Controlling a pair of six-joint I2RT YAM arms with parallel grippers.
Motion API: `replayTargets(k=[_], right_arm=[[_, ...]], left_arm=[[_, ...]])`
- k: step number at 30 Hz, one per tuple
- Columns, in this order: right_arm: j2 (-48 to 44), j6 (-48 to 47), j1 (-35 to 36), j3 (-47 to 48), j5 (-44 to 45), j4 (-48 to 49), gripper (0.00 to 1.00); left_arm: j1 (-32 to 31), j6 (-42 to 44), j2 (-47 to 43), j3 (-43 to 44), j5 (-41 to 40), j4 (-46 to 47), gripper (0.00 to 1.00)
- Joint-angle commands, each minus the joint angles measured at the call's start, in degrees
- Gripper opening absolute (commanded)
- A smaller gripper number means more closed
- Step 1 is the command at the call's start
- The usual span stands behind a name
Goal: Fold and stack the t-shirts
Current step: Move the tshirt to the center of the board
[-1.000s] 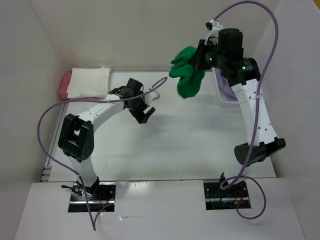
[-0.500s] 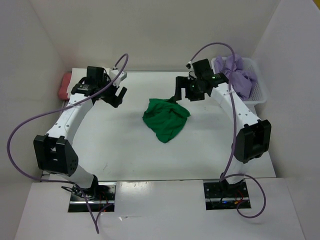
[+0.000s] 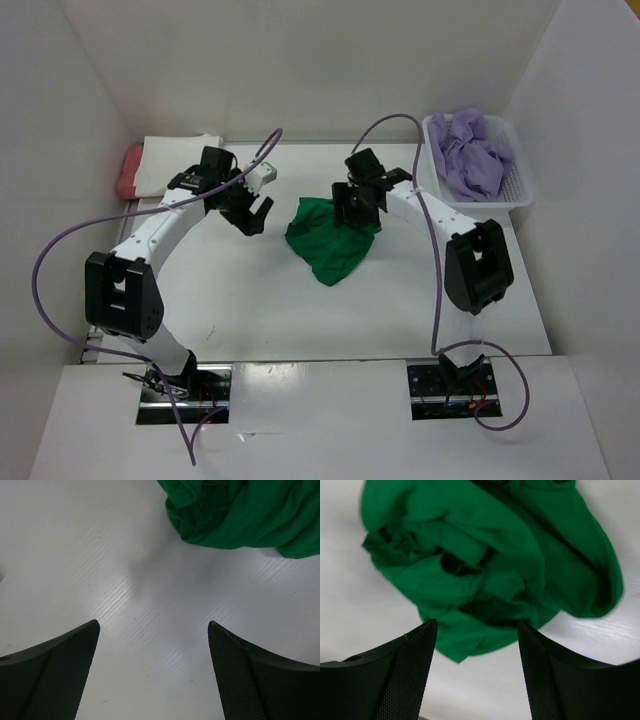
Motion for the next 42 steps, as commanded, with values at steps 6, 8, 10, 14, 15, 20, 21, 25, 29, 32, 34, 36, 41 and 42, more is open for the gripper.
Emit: replayTargets(k=[6, 8, 10, 14, 15, 20, 21, 25, 29, 32, 34, 36, 41, 42], right_arm=[[11.4, 2.2, -0.3, 1.0, -4.7, 4.7, 0.73], [12.1, 2.7, -0.3, 1.5, -5.3, 3.7, 0.39], [11.8, 3.3, -0.3, 1.5, -3.8, 1.8, 0.06], [2.5, 3.3, -0.3, 4.1, -4.6, -1.5, 0.00], [0.1, 3.3, -0.3, 7.4, -5.9, -1.6, 0.00], [-8.6, -0.6, 0.4, 23.5, -20.6, -2.4, 0.00], [-9.1, -1.1, 0.4, 25.4, -21.5, -2.4, 0.00], [-8.5, -3.5, 1.2, 27.6, -16.2, -7.3, 0.00], [-8.5, -5.0, 1.2, 22.9, -8.1, -12.5, 0.00], [-11.4, -5.0, -1.5, 19.5, -6.3, -11.8, 0.00], [-13.6, -5.0, -4.6, 19.5, -14.3, -9.4, 0.00], [-17.4, -4.4, -5.7, 22.1, -22.8, -4.5, 0.00], [-13.6, -7.6, 0.1, 41.5, -25.6, -9.4, 0.00], [-11.0, -9.6, 3.1, 49.5, -26.3, -10.9, 0.00]], left_arm=[[-0.6, 0.6, 1.3, 0.1, 3.9, -0.5, 0.95], [-0.6, 0.6, 1.3, 0.1, 3.9, -0.5, 0.95], [-0.6, 0.6, 1.3, 0.1, 3.9, -0.5, 0.95], [-0.6, 1.1, 1.3, -0.4, 3.9, -0.5, 0.95], [-0.6, 1.1, 1.3, -0.4, 3.4, -0.5, 0.95], [-0.6, 1.1, 2.0, 0.7, 1.1, -0.5, 0.96], [-0.6, 1.1, 2.6, 1.5, 0.4, -0.5, 0.96], [-0.6, -0.3, 2.6, 2.2, -4.0, 0.0, 0.96], [-0.6, -0.8, 0.8, 2.2, -5.1, 1.2, 0.97], [-0.6, -0.8, 0.8, 1.6, -5.6, 1.2, 0.97], [-0.6, -0.8, 0.8, 1.6, -6.3, 1.7, 0.97], [-0.6, -0.8, 0.3, 1.6, -6.8, 1.7, 0.97], [-0.6, -1.3, 0.3, 1.6, -8.5, 2.2, 0.98], [-0.6, -1.3, 0.3, 2.2, -9.1, 2.2, 0.98]])
